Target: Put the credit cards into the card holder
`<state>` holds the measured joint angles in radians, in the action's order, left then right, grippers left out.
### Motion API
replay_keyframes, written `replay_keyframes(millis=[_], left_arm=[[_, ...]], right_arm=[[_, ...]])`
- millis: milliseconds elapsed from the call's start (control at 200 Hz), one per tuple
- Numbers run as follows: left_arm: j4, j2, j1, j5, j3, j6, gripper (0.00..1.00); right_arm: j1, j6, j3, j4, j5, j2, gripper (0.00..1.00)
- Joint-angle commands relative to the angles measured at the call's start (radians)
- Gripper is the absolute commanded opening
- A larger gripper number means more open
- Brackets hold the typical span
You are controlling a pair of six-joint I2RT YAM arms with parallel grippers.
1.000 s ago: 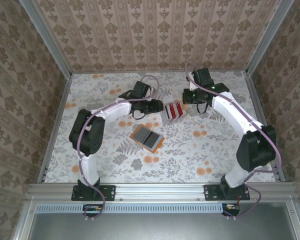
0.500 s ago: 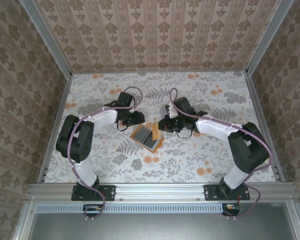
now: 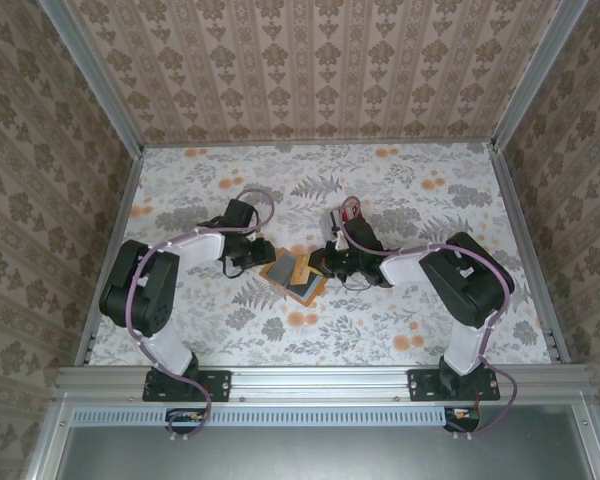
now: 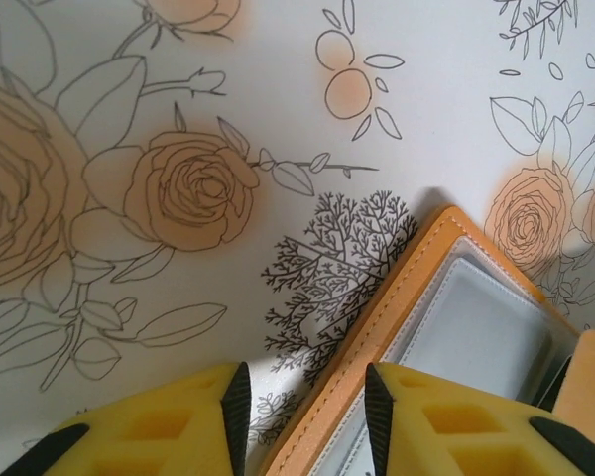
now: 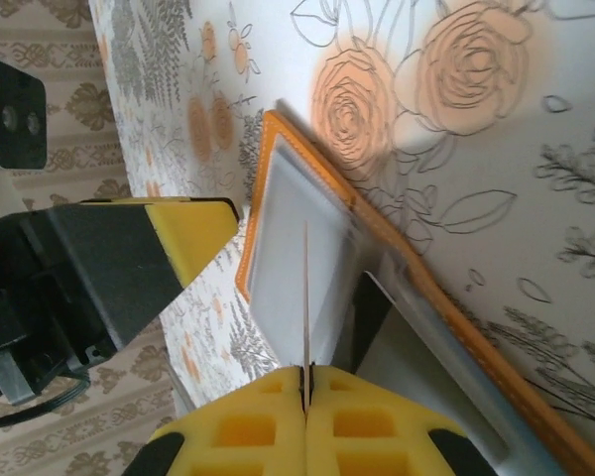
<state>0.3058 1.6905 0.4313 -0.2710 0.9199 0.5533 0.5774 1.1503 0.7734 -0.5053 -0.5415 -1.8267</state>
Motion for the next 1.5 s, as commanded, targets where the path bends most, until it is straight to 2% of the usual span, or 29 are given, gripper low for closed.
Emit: replay_keyframes(millis=[0,270,490,635,805,825,1040,1195,1395,1495], left_arm=[[0.001,-0.029,-0.002,0.012,-0.027,0.0,0.35],[-0.031,-0.032,0.0,-0.019,-0.064,0.027,0.25],[-0.043,-0.047,0.009,-0.017,-0.092,0.034,0.21],[-0.049,-0.058,0.014,-0.02,-0.103,0.039,0.19],[-0.053,-0.087,0.019,-0.02,-0.138,0.059,0.18],[-0.055,-0.092,0.049,-0.019,-0.144,0.063,0.18],[-0.074,-0.119,0.108,-0.007,-0.201,0.104,0.17],[-0.087,-0.118,0.119,0.004,-0.22,0.11,0.17],[-0.072,-0.109,0.112,0.023,-0.208,0.09,0.17],[-0.068,-0.1,0.102,0.021,-0.203,0.078,0.17]], right_arm=[[0.015,0.079,-0.022,-0.1,0.027,-0.027,0.06],[0.022,0.091,-0.075,-0.037,0.088,0.031,0.05],[0.065,-0.08,-0.004,0.207,0.174,0.138,0.05],[0.071,-0.144,0.032,0.306,0.214,0.194,0.05],[0.1,-0.115,-0.011,0.306,0.238,0.226,0.05],[0.104,-0.109,-0.019,0.301,0.243,0.225,0.05],[0.116,-0.087,-0.093,0.26,0.279,0.225,0.05],[0.11,-0.122,-0.097,0.207,0.244,0.186,0.06],[0.058,-0.13,-0.079,0.11,0.095,0.095,0.06],[0.044,-0.147,-0.052,0.128,0.058,0.09,0.06]])
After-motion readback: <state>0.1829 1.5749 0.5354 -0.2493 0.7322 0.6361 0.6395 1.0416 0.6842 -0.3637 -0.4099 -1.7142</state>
